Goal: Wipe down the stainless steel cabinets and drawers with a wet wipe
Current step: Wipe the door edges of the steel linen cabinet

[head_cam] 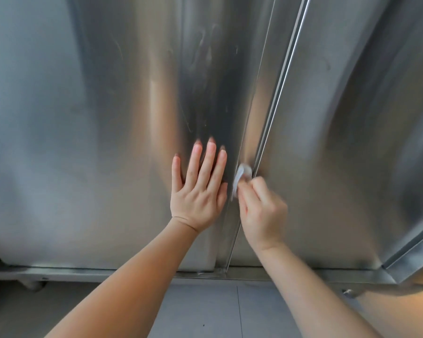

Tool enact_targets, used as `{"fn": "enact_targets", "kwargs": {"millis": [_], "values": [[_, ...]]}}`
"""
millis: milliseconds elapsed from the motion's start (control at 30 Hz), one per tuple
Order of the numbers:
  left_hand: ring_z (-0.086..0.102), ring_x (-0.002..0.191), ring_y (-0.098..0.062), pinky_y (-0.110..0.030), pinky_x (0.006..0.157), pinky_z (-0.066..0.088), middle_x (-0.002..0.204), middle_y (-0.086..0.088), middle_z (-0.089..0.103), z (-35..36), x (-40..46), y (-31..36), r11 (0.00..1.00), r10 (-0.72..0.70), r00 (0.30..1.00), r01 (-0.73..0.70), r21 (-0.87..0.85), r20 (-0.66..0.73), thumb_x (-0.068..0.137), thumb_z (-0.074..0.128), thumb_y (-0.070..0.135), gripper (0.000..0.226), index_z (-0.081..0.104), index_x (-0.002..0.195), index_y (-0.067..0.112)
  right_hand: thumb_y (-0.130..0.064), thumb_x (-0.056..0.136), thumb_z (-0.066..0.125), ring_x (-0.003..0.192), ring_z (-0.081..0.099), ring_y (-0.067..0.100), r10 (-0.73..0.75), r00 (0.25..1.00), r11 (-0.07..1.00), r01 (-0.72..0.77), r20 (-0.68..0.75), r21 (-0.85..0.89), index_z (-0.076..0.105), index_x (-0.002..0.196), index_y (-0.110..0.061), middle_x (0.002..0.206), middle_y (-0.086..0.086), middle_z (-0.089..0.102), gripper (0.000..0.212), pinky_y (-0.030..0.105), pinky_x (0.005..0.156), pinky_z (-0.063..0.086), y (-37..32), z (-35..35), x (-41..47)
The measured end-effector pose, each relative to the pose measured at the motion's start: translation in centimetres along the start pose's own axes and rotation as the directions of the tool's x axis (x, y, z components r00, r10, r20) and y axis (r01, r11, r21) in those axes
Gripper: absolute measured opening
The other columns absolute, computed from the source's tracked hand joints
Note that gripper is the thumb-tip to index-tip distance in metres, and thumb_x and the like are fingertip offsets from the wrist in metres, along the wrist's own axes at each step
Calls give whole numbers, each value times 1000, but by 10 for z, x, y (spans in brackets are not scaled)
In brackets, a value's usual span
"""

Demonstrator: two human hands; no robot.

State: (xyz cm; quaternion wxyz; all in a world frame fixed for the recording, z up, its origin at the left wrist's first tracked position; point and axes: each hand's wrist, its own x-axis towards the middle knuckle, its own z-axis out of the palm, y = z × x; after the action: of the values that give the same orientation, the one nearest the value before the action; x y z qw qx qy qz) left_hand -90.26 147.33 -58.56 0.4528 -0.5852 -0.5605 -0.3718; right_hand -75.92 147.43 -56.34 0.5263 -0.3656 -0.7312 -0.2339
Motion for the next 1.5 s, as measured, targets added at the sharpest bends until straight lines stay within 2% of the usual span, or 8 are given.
{"fn": "enact_targets", "kwargs": {"millis": [267,533,867,1000,1133,1267,1367,1500], "values": [[-3,152,-25,-51,121,-4,162,-7,7,3,-2,0,1000,-5,1000,5,17,-17,98,33,34,67,5,157,16,-3,79,75,44,46,27,17,979,1000,-13,204,-23,71,71,-12,63,5,56,12,28,43,38,-3,9,-78],[8,148,-28,-50,121,-4,158,-9,19,-1,0,2,1000,-8,1000,9,27,-15,100,34,33,66,7,157,15,-11,89,57,50,48,27,152,977,988,-148,-147,38,73,86,-13,73,6,58,16,29,44,33,-11,-3,46],[7,148,-28,-50,121,-2,160,-7,20,-3,2,2,999,-27,1000,27,26,15,97,38,33,67,13,156,15,-2,74,79,40,46,32,126,960,992,-117,248,-51,68,68,-11,69,7,61,16,28,38,36,-12,15,-94],[13,147,-30,-51,120,1,158,-3,17,-5,3,3,999,-24,1000,25,24,-3,99,35,33,61,19,155,13,-10,86,65,50,54,33,129,991,991,-130,29,14,74,89,-14,80,6,65,10,31,44,41,-12,-6,-2],[17,146,-31,-51,120,-1,157,-3,16,-7,3,3,1000,-21,1000,21,15,5,99,36,33,60,21,155,13,-10,86,61,54,54,27,195,963,981,-195,-188,17,73,88,-16,78,3,62,13,27,46,35,-16,-8,65],[15,147,-30,-50,120,-1,158,-1,13,-6,3,4,1000,-24,1000,24,11,1,100,33,34,61,18,156,14,-5,84,68,50,52,33,179,982,984,-178,58,-24,75,93,-10,75,10,62,13,32,43,40,-23,-4,-16],[10,147,-29,-50,120,-1,159,-2,12,-5,3,3,1000,-27,1000,27,12,1,98,36,33,64,15,156,14,1,68,83,40,47,33,122,951,991,-102,284,-86,74,78,-10,72,9,63,17,29,37,39,-17,-3,-64],[12,147,-29,-51,120,1,158,-4,16,-4,3,3,1000,-30,999,30,4,-22,98,40,32,66,15,157,14,-11,84,69,45,49,31,15,988,997,-3,156,-81,72,81,-15,75,5,62,6,30,43,38,-11,-24,-22]]}}
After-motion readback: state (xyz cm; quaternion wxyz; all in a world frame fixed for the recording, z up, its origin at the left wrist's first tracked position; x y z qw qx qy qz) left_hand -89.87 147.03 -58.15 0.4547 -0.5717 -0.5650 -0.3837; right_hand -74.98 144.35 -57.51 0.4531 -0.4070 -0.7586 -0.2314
